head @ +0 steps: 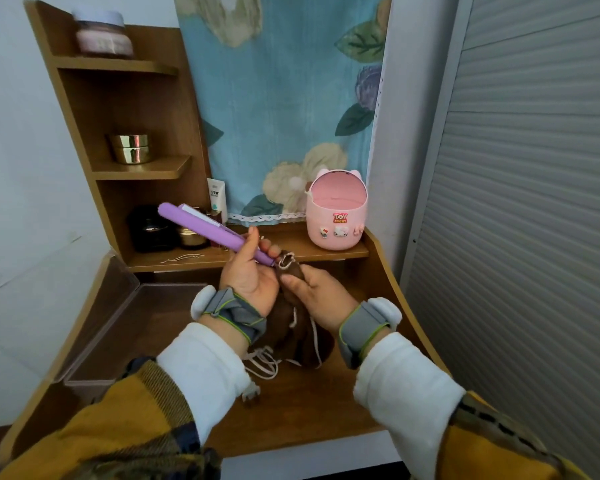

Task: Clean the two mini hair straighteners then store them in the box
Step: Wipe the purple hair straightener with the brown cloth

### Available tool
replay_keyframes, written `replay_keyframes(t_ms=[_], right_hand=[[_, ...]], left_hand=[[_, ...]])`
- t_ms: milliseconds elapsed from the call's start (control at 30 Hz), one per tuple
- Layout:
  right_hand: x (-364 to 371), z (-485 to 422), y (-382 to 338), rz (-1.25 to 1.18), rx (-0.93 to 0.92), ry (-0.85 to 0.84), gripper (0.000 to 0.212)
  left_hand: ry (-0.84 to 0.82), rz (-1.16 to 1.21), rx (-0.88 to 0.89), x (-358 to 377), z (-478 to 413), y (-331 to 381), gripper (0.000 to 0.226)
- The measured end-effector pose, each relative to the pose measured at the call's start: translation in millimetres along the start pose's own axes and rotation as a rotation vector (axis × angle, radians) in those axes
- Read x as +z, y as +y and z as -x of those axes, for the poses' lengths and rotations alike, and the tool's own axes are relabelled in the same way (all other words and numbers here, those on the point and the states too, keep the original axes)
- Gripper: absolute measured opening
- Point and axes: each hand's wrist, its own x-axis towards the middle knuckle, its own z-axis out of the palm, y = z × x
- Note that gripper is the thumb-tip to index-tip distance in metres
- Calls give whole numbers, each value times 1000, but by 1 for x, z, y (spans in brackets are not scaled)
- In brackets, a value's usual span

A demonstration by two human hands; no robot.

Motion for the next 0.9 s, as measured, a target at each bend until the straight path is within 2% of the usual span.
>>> replay_keyframes(t_ms=[67,200,267,367,533,567,633,733,900], right_hand=[[-4,0,0,23,17,-9,22],[-20,-1,3,289,-17,-26,24],[-26,1,12,327,4,-10,21],[-31,7,28,331,86,36,14],[-40,9,51,435,273,186,20],[-41,8,53,392,294,188,22],[-43,9,50,130,312,215,26],[-41,10,32,-183,245,340,22],[-41,1,4,-218,68,554,33]], left_hand=[[-46,-9,-46,1,1,3,22],[-91,-30,-64,6,-3,20,25],[-81,-46,-71,4,-5,33,25],[-42,-74,-69,-1,-4,45,25],[21,-119,-83,-7,-3,55,23],[29,-146,-91,-7,-2,57,22],[34,-213,-115,-9,0,56,22],[22,-305,-125,-11,2,46,20],[-28,-407,-50,-13,2,32,21]])
